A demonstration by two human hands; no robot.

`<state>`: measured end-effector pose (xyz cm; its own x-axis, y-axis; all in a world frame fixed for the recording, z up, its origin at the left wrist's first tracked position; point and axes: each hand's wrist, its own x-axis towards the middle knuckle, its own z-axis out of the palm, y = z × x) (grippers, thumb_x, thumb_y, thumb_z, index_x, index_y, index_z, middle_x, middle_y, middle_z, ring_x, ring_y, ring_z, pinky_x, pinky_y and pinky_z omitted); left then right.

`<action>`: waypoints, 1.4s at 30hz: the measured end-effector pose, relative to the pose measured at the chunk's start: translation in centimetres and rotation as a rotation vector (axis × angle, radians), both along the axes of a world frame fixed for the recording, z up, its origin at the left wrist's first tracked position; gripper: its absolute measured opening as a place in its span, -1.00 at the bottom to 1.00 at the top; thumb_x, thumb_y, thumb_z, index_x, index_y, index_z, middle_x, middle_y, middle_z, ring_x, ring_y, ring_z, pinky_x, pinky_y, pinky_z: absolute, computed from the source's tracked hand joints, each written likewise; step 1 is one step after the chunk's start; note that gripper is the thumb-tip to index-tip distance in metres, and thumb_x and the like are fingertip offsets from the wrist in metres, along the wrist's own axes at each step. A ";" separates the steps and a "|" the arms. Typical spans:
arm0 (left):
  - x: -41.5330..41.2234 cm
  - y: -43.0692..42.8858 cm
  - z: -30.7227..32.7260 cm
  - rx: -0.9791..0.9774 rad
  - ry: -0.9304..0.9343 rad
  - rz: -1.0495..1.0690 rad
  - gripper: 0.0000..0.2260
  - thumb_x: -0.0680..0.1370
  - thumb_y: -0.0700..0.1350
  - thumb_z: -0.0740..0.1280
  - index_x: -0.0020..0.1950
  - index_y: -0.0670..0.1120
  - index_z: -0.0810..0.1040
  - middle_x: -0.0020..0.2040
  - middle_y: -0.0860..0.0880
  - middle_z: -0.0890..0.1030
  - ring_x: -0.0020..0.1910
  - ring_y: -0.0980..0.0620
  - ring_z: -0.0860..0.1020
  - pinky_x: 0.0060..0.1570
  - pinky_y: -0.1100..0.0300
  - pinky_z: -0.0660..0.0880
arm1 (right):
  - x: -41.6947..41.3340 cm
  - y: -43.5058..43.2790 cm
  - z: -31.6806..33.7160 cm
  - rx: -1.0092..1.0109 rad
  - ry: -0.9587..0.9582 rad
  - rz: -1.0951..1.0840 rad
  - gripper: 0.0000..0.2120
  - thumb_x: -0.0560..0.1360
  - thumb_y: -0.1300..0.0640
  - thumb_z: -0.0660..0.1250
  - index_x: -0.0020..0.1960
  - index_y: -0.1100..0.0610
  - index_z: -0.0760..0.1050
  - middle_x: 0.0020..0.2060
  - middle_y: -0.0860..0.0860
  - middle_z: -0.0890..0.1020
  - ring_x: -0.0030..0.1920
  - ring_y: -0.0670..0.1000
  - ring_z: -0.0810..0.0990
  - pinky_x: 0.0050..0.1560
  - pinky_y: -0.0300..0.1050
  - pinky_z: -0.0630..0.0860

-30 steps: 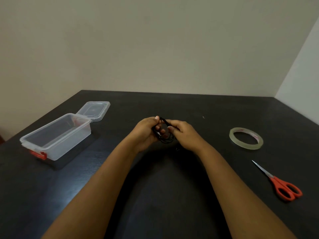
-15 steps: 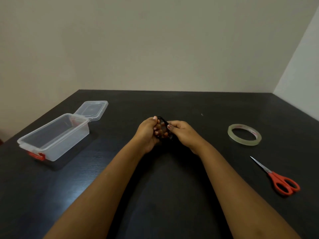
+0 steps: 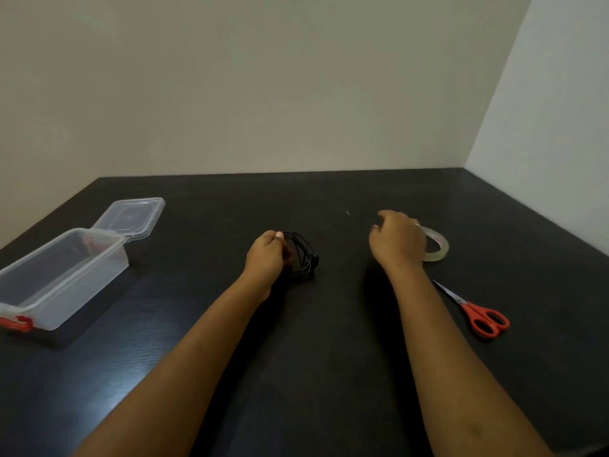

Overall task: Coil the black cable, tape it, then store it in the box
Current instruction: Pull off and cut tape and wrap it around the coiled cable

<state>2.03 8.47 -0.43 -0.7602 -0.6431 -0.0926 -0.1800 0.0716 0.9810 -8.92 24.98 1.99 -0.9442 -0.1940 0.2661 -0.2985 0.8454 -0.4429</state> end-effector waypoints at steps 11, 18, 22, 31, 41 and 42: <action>0.2 -0.5 -0.5 -0.257 -0.026 0.025 -0.69 0.66 -0.05 0.04 -0.08 -0.21 0.46 -0.21 -0.03 0.49 -0.26 0.05 0.41 -0.31 0.21 0.32 | -0.9 1.1 -2.0 0.275 -0.084 -0.214 -0.85 0.47 0.23 0.34 0.02 0.08 0.54 -0.22 0.01 0.59 0.05 0.06 0.59 0.51 0.21 -0.09; 0.1 -1.7 -0.8 -0.365 -0.130 0.043 -0.71 0.65 -0.04 0.08 -0.11 -0.14 0.49 -0.16 -0.08 0.54 -0.20 0.00 0.49 -0.18 0.10 0.43 | 0.3 -0.7 -2.0 0.137 0.120 -0.057 -0.58 0.48 0.27 0.32 0.31 0.02 0.45 0.22 0.03 0.55 0.25 0.08 0.49 0.48 0.19 -0.09; 0.5 -2.4 -1.1 -0.683 -0.301 0.057 -0.72 0.64 0.00 0.08 -0.03 -0.12 0.51 -0.14 -0.08 0.54 -0.20 -0.02 0.50 -0.21 0.07 0.48 | 1.1 -2.2 -1.9 0.095 0.169 0.070 -0.64 0.53 0.26 0.25 0.27 -0.02 0.48 0.18 0.01 0.56 0.28 0.06 0.46 0.45 0.20 -0.06; 1.2 -2.4 -0.6 -0.872 -0.224 0.172 -0.70 0.63 -0.04 0.05 0.27 -0.08 0.45 0.23 -0.10 0.43 0.20 -0.09 0.36 0.06 0.04 0.36 | 2.5 -4.4 -2.0 -0.337 0.140 0.434 -0.76 0.58 0.11 0.25 0.23 -0.01 0.53 0.10 -0.06 0.58 0.13 -0.05 0.52 0.30 0.05 0.29; 1.2 -1.2 0.6 -0.763 0.428 -0.005 -0.53 0.54 -0.15 0.31 0.42 0.07 0.29 0.26 0.06 0.42 0.18 0.16 0.46 0.17 0.23 0.46 | 5.9 -5.0 1.4 -1.135 -0.368 0.594 -0.91 0.53 0.11 0.31 -0.08 0.04 0.60 -0.35 -0.05 0.58 -0.35 -0.17 0.55 -0.24 -0.28 0.53; 1.3 -1.3 0.9 -0.731 0.447 0.032 -0.58 0.55 -0.16 0.31 0.39 0.07 0.34 0.18 0.09 0.46 0.09 0.18 0.51 0.08 0.25 0.52 | 6.1 -5.0 1.5 -1.148 -0.406 0.601 -0.90 0.53 0.11 0.32 -0.08 0.05 0.61 -0.37 -0.04 0.57 -0.36 -0.15 0.53 -0.23 -0.25 0.52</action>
<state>3.35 7.14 0.46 -0.6070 -0.4466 0.6573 0.1995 0.7150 0.6701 -2.85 19.98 3.46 -0.8427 -0.4592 0.2811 -0.1687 -0.2705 -0.9478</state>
